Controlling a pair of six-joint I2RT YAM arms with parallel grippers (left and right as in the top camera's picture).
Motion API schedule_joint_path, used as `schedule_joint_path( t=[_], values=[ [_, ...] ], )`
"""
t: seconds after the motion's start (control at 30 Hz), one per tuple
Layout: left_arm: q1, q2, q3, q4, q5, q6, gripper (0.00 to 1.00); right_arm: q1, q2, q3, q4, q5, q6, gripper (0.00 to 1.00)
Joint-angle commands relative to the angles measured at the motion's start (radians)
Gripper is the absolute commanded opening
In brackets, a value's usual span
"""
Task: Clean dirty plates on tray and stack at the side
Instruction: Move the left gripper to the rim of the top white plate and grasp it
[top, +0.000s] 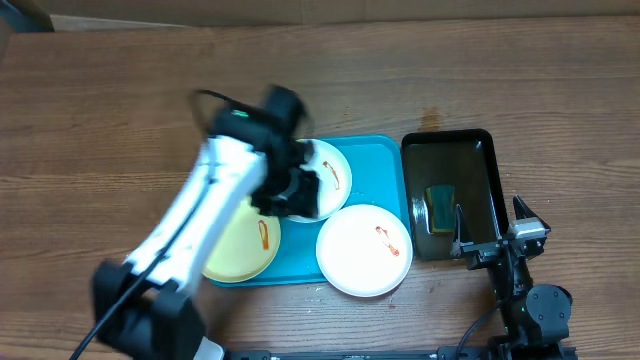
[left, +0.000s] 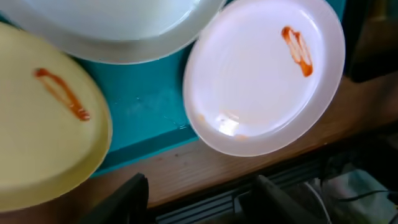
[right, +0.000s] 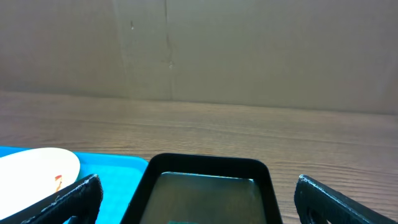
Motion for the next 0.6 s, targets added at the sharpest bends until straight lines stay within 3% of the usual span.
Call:
schedule_joint_path(
  t=[0.0, 0.2, 0.57],
  values=[
    [-0.063, 0.044, -0.075, 0.057, -0.018, -0.048, 0.56, -0.006, -0.009, -0.010, 0.006, -0.002, -0.003, 1.00],
    [-0.114, 0.118, -0.136, 0.117, -0.055, -0.047, 0.55, -0.006, -0.009, -0.010, 0.006, -0.002, -0.003, 1.00],
    [-0.068, 0.127, -0.157, 0.230, -0.167, -0.051, 0.56, -0.006, -0.009, -0.010, 0.006, -0.002, -0.003, 1.00]
  ],
)
